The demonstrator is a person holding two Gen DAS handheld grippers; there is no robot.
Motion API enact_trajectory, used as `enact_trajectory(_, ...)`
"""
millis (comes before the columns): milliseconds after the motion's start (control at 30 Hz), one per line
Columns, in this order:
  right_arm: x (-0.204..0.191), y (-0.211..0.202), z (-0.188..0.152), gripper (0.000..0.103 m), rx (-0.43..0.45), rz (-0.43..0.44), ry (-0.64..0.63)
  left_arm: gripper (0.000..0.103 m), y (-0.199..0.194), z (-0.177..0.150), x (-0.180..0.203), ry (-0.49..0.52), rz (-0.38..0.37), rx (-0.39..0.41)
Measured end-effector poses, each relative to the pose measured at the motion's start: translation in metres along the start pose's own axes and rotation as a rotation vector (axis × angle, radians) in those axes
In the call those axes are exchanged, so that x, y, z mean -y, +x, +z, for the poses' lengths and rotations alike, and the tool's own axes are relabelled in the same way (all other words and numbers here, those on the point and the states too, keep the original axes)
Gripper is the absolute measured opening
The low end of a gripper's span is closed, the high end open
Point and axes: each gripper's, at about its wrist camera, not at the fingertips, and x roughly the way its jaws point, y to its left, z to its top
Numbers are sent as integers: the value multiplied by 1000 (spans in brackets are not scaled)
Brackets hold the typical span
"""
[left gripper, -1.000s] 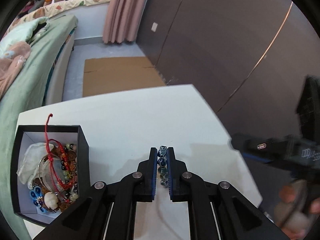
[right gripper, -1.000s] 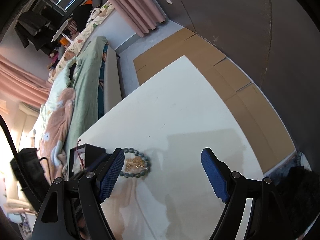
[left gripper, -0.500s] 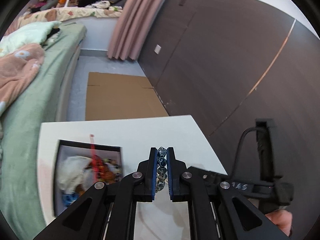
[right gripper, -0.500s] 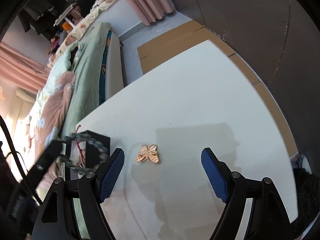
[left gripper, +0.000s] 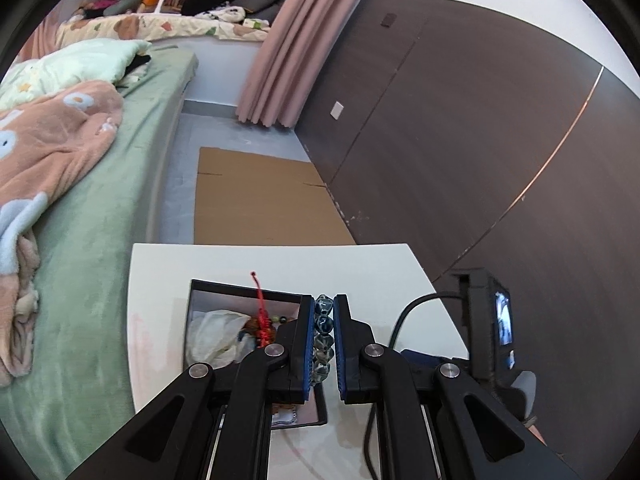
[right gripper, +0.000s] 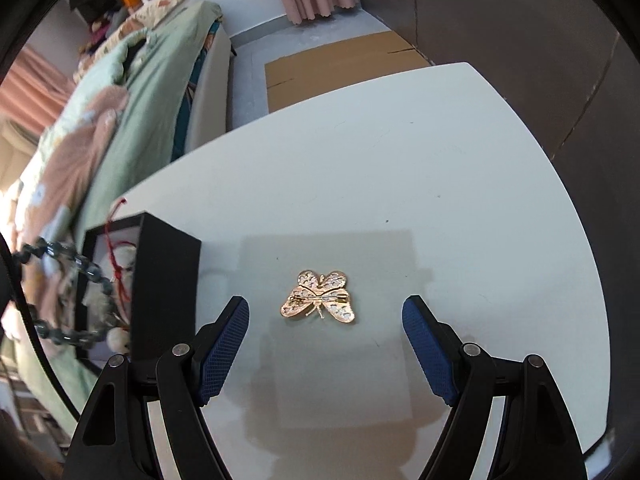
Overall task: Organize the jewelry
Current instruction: 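Drop the blue-grey bracelet into the box with the left tool while the right tool grasps the gold butterfly brooch, then carry the butterfly brooch into the black box and open the right tool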
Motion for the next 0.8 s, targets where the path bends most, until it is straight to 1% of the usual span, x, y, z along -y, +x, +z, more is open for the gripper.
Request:
enact_trajectory(67,-4,4,-1,79,-10,-23,-17,9,1,0,-6,-22,-2,-7)
enact_trajectory(133,-7,6,-2,75,0,-61,-37,11,4,1,-12,-58,17,-29)
enact_trajectory(167,-9,6,-2,67,4,-83,-51,11,7,1,-16,-82,22,-48)
enact_trajectory(200,-10,5,-2,56,10,-113,-66,11,9,2,-20,-102,19,-61)
enact_trajectory(233,-11,4,-2,51,16,-127,-74,11,11,3,-26,-132,12,-72)
enact_trajectory(267,-10,3,-2,43,23,-134,-79,11,12,3,-29,-148,11,-74)
enact_trajectory(300,-10,2,-2,43,23,-129,-76,11,12,4,-31,-163,14,-76)
enact_trajectory(367,-5,-1,-2,43,25,-106,-59,21,12,7,-35,-172,21,-78)
enact_trajectory(433,0,-4,-1,43,31,-85,-41,53,10,7,-37,-184,24,-62)
enact_trajectory(500,5,-12,-1,43,50,-62,-24,66,6,7,-38,-190,33,-28)
enact_trajectory(533,7,-17,0,43,61,-43,-14,67,4,7,-37,-186,37,-20)
enact_trajectory(600,7,-24,1,43,83,-2,4,68,3,8,-37,-175,43,-22)
enact_trajectory(700,9,-40,3,43,125,91,29,68,6,7,-38,-170,55,-36)
enact_trajectory(733,10,-47,2,43,141,143,38,68,6,7,-39,-172,57,-38)
enact_trajectory(800,7,-54,3,43,162,220,47,68,5,8,-42,-173,65,-33)
